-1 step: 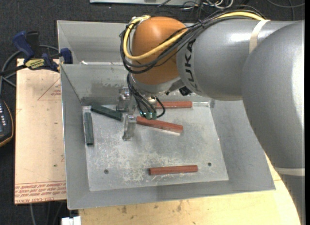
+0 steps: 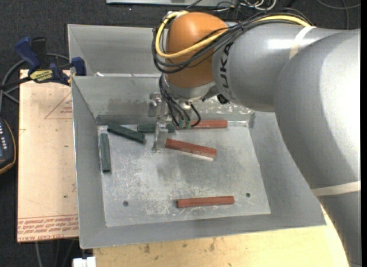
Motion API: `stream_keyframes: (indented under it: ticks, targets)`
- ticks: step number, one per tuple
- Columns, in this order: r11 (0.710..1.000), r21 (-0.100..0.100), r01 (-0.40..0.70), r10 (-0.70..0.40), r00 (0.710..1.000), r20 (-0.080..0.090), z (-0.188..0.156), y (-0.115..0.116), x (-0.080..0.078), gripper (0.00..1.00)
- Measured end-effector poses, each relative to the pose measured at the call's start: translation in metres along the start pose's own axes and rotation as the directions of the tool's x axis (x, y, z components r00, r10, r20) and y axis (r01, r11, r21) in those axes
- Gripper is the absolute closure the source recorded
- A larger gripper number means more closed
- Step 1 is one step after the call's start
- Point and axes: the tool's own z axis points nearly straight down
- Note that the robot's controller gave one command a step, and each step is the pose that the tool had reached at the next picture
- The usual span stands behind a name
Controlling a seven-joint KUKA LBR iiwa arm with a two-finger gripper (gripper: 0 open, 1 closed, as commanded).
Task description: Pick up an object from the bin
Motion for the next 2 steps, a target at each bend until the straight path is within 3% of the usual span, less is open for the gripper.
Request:
stream_keyframes:
  ticks: [1,2]
  targets:
    - [0.985,0.002,-0.170,0.170,0.985,-0.013,0.0699,0.0104,0.0000,0.00]
    - [0.985,-0.002,-0.174,0.174,0.985,-0.001,0.0660,0.0100,-0.0034,1.00]
